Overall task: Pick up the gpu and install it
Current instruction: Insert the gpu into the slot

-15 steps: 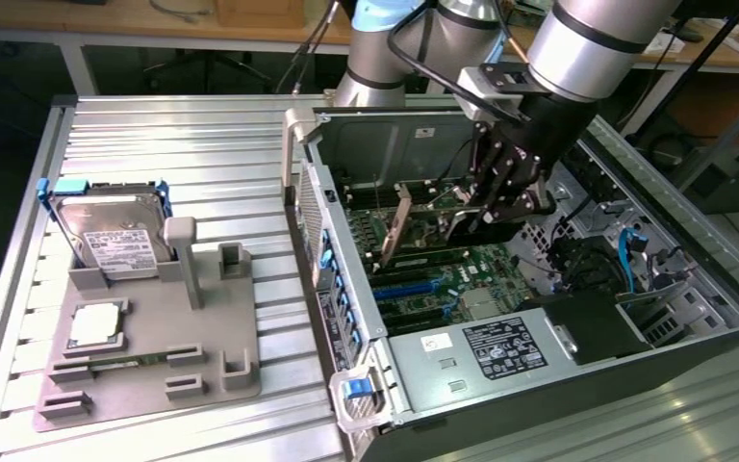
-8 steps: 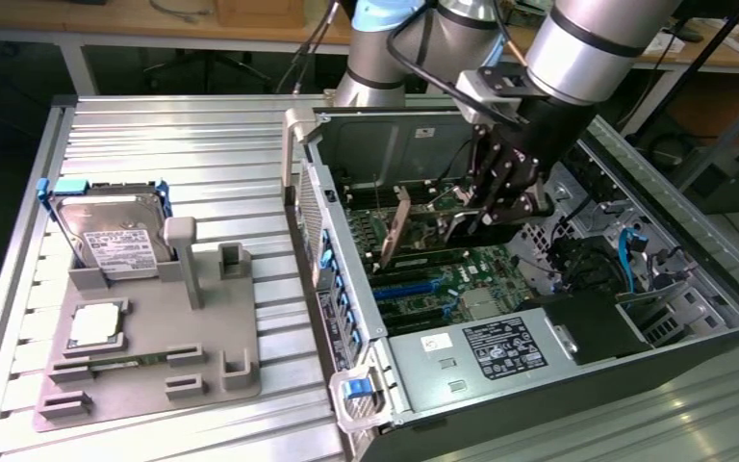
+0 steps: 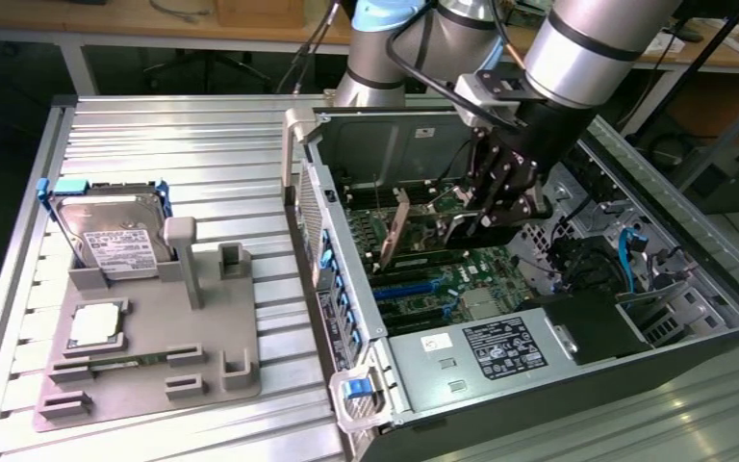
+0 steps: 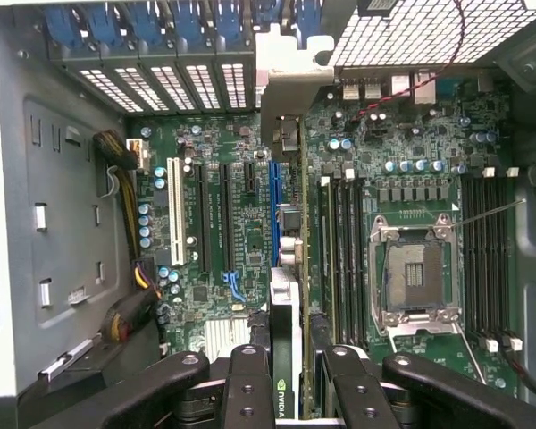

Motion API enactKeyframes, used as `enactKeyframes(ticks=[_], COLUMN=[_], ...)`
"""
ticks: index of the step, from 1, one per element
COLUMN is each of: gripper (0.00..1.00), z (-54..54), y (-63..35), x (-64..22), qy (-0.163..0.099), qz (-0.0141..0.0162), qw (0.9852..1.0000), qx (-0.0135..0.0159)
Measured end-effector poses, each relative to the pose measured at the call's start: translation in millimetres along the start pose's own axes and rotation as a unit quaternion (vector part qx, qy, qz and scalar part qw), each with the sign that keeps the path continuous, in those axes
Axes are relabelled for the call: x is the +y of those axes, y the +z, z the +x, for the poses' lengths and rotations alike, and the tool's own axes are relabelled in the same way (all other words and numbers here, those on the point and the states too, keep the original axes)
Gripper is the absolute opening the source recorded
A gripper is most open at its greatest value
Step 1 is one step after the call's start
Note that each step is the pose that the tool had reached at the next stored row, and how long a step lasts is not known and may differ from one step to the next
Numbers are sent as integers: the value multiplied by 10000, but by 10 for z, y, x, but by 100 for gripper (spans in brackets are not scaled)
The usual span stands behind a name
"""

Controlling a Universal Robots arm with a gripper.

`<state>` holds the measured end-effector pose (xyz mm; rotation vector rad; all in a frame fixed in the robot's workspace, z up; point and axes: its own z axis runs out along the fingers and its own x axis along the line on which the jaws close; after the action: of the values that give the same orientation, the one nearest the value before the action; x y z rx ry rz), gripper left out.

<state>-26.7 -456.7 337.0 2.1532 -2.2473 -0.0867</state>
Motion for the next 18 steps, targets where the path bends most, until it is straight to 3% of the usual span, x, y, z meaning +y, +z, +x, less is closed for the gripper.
enactKeyframes(ticks=[18], gripper=[27], z=[1], y=[58], x=[-3], qy=[-1], qz=[0], qw=[10000], qx=[1])
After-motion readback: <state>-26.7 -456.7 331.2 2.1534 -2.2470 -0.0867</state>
